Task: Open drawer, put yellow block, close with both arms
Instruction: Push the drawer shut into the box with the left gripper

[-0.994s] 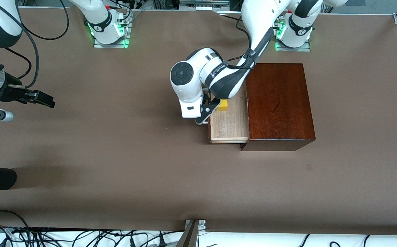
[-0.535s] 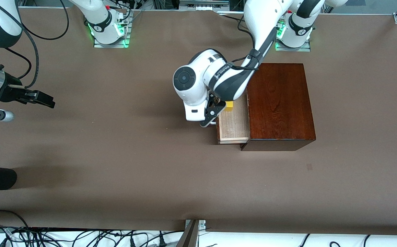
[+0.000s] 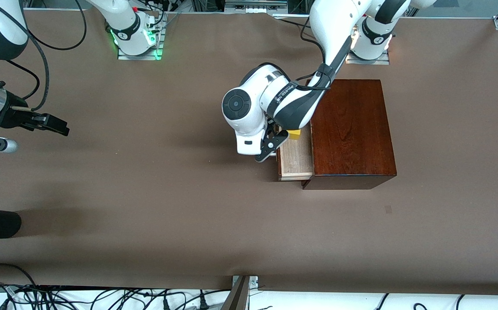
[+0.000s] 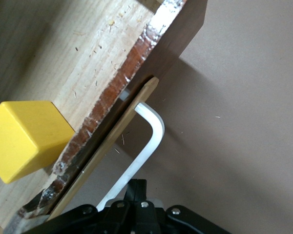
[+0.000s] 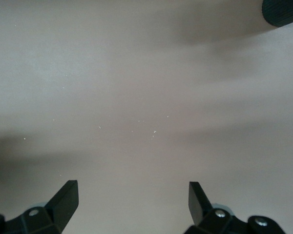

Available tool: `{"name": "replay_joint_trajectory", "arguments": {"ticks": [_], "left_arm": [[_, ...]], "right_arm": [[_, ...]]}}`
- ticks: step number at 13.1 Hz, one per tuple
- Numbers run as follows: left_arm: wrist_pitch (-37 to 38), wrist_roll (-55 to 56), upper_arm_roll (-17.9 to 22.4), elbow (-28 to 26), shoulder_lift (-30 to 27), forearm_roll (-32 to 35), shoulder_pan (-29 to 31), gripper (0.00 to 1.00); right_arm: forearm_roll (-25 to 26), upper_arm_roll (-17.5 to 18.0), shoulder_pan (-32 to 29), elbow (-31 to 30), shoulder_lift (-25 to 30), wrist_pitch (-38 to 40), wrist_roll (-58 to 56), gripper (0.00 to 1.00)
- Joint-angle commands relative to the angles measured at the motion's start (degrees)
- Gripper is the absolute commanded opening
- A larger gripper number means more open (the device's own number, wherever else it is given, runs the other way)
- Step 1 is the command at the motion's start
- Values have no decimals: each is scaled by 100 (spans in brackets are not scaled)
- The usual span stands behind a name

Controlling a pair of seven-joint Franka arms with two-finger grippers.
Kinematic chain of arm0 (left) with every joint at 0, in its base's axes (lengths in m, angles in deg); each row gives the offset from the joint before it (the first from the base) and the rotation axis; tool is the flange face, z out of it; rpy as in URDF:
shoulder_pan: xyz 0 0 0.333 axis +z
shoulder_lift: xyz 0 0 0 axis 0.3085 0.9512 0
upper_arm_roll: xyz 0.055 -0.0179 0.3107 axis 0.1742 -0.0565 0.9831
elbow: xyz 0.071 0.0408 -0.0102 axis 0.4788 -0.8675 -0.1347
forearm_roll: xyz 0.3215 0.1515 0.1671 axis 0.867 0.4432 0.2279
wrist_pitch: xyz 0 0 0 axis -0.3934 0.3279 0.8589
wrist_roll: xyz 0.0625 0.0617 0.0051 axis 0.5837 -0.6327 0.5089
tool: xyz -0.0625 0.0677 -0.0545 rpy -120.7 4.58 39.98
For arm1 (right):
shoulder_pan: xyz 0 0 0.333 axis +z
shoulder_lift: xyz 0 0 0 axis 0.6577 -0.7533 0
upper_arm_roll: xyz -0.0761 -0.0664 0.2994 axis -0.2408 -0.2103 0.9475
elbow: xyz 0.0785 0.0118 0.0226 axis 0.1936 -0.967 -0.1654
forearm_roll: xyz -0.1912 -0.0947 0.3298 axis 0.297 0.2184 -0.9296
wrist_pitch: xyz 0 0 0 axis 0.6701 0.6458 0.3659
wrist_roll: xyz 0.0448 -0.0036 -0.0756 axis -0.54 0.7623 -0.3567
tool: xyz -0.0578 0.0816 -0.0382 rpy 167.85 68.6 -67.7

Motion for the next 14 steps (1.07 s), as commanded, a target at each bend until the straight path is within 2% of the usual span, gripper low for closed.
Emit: {"name": "replay_joint_trajectory", "arguments": {"ticks": [1,14], "left_arm": [[447,-608,209,-658,-499,459,396,0],[412,-1057,165,-887,-641,432,766,0]], "right_arm": [[-36,21,-27,-26,32,-45,66,100],[-36,21,-18,-26,15,-71,66,100]]}}
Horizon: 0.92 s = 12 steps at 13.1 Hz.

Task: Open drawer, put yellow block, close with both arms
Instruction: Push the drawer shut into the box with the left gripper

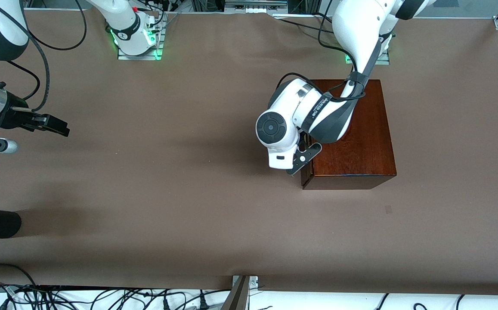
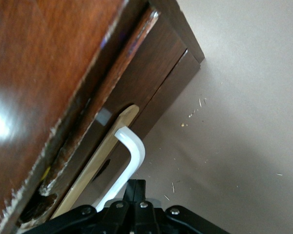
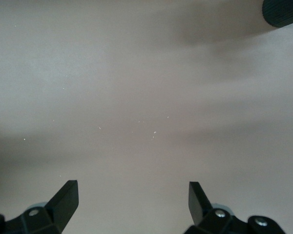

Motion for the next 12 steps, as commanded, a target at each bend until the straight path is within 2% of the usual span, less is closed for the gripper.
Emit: {"name": "replay_joint_trajectory", "arguments": {"ticks": [1,3,5,6,7,8,10,12], "left_arm": [[-18,-289,78,-247,-219,265,104,0],[-18,-299,60,-204,-219,168,148,0],[-9,-290,86,-116,-228,-270,148,0],[-9,-272,69,-107,-228,-367,148,20],[-9,-281,34,-107,-263,-386,148,52],[-9,-298,51,-107,-446,-482,148,58],[-9,-351,51,-116,-692,-650,157,100],[0,-692,51,-142,-991,-658,166,100]], "right_arm": [[-36,20,-20,-26,28,-50,66,100],[-36,20,-20,-26,19,-50,66,100],[-36,20,-20,-26,19,-50,66,100],[-36,29,-20,-26,19,-50,66,100],[-36,29,-20,-26,19,-50,66,100],[-36,29,-20,-26,19,-50,66,100],[-36,29,-20,-26,28,-41,66,100],[-36,29,-20,-26,28,-41,66,100]]}}
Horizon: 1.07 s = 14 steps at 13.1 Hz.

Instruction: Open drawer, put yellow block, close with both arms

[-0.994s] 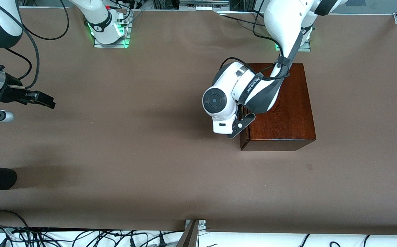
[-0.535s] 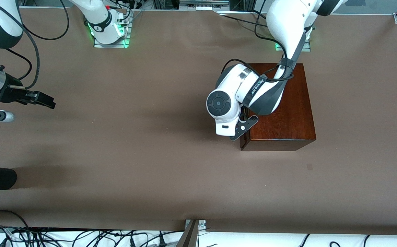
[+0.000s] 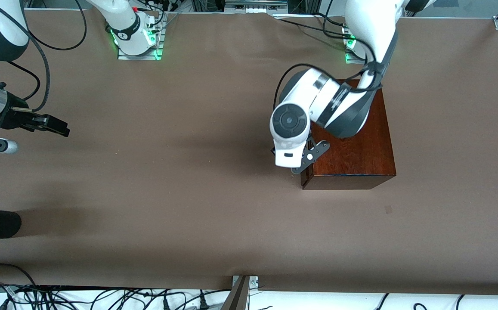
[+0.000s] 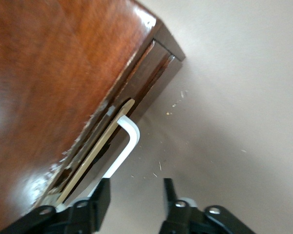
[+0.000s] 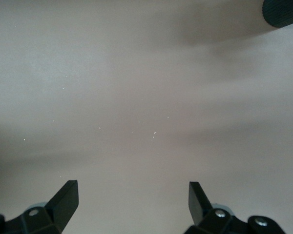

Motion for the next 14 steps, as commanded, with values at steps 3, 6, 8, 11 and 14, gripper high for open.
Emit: {"name": "replay_joint_trajectory", "arguments": {"ticks": [3,6,8,11,14], "left_arm": [[339,-883,36,-266,-958,-146,158,100],[963,-1734,35,-274,-1485,-146,587,100],[1219,-2665,35,-449,-1871,-146,1061,100],[1212,-3836,35,-1186,-2496,-234,1791,100],[976,-4776,53,-2081,-3207,-278,2319,100]], "right_arm": [[-36,29,-20,-17,34,-35,66,100],[-36,29,-20,-17,34,-35,66,100],[-36,29,-11,-17,34,-35,66,100],[-36,29,-11,-17,34,-35,66,100],[-28,29,-11,-17,34,-35,66,100]]}}
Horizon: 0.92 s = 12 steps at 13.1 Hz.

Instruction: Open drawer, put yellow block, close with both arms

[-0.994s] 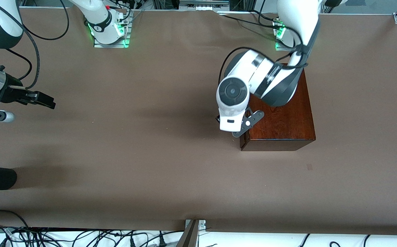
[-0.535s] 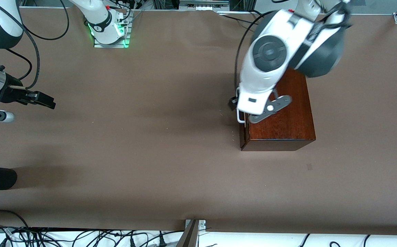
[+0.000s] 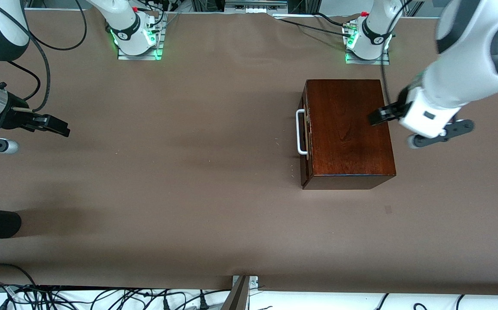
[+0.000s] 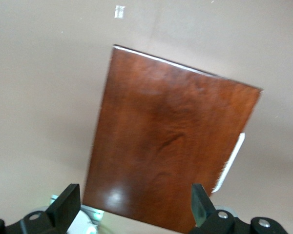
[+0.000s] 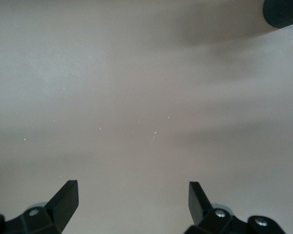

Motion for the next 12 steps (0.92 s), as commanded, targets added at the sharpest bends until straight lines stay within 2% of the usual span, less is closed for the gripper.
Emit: {"name": "replay_joint_trajectory", "arguments": {"ticks": [1,3,6,10,12], "left_arm": [[-574,-855,-29,-1324,-1003,-105,337,100],[-1049,-1479,41,-1950,-1374,-78,522,100],[-1577,-2666,260,-2171,-1428,115,707,100],[-2132,-3135,349,-2804,-1849,467,707,100],[-2115,-3152,349,-2735,-1823,467,716,100]], "right_arm": [[-27,25,-16,-17,35,-39,66,100],[-27,25,-16,-17,35,-39,66,100],[-19,25,-7,-17,35,-39,66,100],[-27,33,10,-17,35,-30,74,100],[-27,25,2,-17,34,-30,74,100]]}}
